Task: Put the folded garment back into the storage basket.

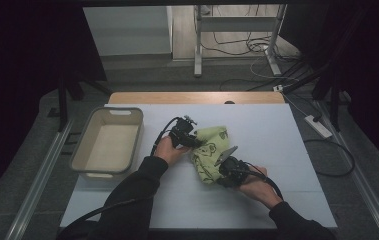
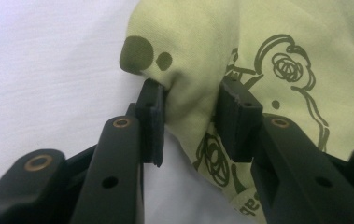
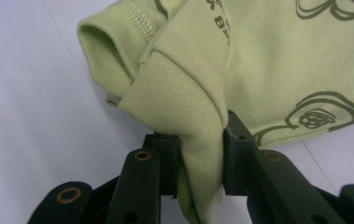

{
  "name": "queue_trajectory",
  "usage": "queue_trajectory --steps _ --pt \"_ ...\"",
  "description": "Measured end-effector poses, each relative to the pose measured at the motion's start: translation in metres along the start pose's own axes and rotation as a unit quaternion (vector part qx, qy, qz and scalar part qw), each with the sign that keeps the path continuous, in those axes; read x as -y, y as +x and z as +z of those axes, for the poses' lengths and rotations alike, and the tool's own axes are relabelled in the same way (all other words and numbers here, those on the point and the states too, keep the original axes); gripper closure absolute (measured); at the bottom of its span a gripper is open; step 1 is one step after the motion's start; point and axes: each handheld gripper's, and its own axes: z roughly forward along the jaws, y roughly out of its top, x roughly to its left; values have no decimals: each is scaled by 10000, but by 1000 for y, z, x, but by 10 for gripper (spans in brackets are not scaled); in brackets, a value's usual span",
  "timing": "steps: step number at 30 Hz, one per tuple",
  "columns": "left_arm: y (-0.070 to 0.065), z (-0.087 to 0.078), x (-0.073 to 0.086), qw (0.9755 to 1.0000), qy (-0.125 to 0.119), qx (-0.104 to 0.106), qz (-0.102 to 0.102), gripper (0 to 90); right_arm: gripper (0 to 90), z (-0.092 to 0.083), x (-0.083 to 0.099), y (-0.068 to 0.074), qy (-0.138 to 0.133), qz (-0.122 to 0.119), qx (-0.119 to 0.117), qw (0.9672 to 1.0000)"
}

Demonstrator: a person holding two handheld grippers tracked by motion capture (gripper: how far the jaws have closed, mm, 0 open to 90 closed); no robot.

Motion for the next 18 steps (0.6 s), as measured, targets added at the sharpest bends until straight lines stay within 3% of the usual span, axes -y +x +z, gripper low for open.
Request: queue_trajectory --steps 3,8,18 --pt "-2 0 0 9999 -24 -69 76 657 734 -1 -2 -3 25 124 -124 9998" --pt "-7 -2 -1 9994 -77 -221 239 675 753 -3 -4 -2 46 91 -169 9998" --pt "-11 -15 -3 9984 -234 -330 388 690 760 -12 -9 0 -190 70 -325 9993"
